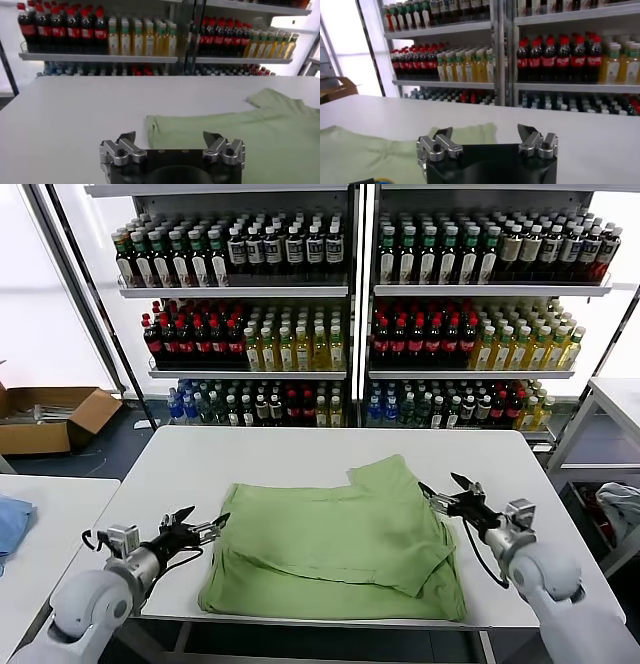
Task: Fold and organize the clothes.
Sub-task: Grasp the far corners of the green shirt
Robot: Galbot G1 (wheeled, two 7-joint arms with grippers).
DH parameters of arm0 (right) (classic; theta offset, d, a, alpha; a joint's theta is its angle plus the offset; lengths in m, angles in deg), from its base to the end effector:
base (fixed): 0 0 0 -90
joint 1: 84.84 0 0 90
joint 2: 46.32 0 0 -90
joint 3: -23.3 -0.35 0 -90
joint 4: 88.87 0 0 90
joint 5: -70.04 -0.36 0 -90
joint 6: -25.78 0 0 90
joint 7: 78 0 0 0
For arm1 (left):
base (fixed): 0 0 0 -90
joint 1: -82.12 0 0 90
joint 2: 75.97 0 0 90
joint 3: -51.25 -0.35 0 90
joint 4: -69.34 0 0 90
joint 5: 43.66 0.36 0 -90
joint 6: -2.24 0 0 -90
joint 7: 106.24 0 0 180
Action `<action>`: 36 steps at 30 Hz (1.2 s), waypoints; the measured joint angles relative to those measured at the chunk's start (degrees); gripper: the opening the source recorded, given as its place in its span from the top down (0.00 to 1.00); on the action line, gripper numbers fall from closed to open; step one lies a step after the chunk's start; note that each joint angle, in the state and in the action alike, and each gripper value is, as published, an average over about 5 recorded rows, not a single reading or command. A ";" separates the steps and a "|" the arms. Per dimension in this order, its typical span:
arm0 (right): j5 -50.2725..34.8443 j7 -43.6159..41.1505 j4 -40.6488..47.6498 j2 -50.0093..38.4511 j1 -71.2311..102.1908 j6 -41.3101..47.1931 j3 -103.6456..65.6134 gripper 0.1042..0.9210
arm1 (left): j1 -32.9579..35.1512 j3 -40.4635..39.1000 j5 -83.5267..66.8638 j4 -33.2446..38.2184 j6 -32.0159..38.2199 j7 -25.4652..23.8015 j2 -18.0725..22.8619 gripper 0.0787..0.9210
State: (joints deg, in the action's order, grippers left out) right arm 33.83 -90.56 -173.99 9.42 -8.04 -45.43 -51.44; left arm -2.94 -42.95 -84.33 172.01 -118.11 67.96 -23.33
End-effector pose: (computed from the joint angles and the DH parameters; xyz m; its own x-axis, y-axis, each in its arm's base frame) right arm 0.4209 -0.1362 -0.2790 -0.8762 -0.3715 0.3071 -0.3682 0.9270 0.0708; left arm 0.3291 0.1440 -0.2603 -0.8388 0.3008 0.4538 0.2790 0.9532 -0.1160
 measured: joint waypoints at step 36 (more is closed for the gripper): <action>1.58 0.97 25.21 10.35 -19.39 2.67 14.83 0.62 | -23.57 -18.77 1.76 -25.57 -0.95 -1.07 4.62 0.40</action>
State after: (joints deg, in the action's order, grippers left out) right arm 35.41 -89.59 -148.78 19.76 -27.43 -42.76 -36.61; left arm -26.51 -61.72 -82.57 146.44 -119.06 66.88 -18.71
